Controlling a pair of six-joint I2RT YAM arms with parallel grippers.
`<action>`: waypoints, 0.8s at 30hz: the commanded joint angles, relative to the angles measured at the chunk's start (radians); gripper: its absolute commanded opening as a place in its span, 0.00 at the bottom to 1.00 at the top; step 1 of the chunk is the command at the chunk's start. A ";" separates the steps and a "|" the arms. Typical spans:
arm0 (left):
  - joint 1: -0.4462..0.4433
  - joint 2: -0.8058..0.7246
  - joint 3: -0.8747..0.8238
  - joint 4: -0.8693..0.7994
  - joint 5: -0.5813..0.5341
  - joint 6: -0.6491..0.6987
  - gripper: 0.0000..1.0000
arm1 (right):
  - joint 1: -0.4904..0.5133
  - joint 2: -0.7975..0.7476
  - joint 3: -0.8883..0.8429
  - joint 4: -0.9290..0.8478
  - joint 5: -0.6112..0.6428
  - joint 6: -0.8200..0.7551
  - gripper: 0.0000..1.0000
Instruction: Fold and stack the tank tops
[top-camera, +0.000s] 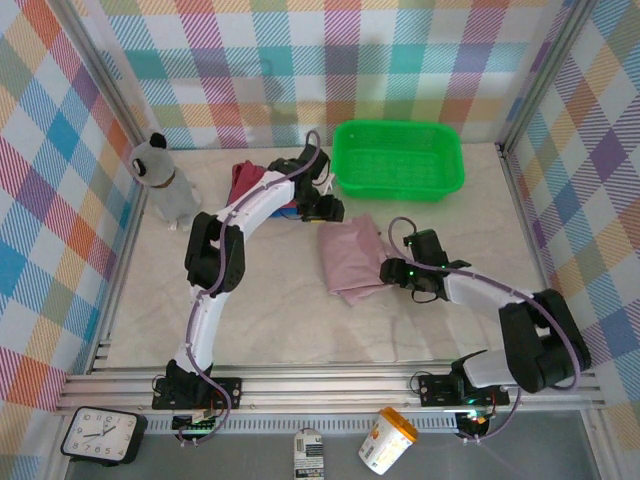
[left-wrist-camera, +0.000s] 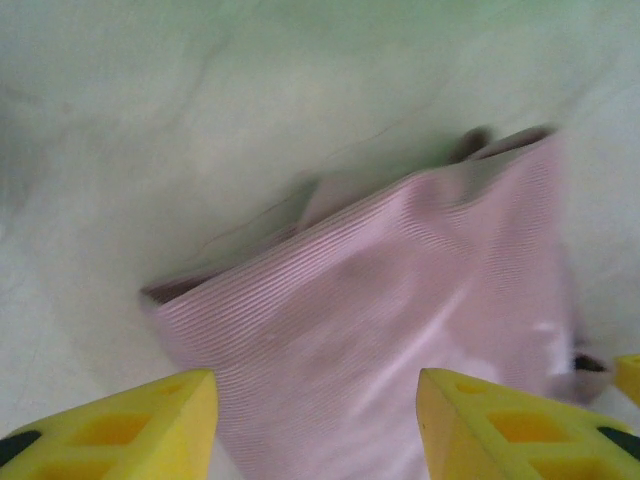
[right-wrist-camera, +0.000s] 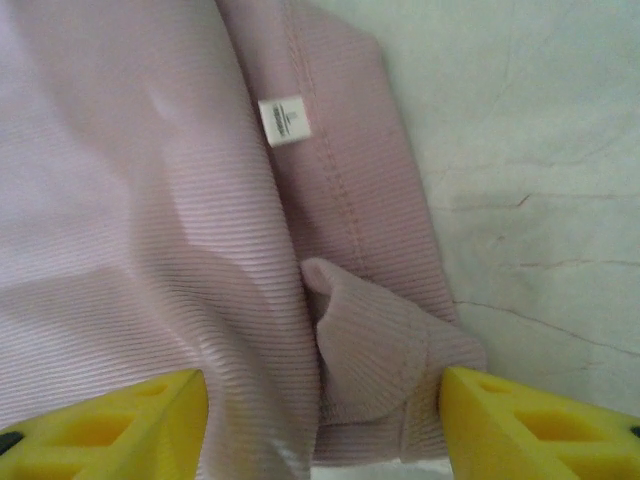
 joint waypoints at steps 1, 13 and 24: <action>-0.015 0.001 -0.049 0.072 -0.027 0.004 0.55 | 0.011 0.058 0.043 0.053 -0.045 0.000 0.61; -0.044 0.005 -0.193 0.097 -0.112 0.019 0.53 | 0.029 0.124 0.093 0.026 -0.091 -0.073 0.24; -0.056 -0.224 -0.551 0.084 -0.034 -0.121 0.52 | 0.029 0.265 0.308 -0.037 -0.150 -0.297 0.12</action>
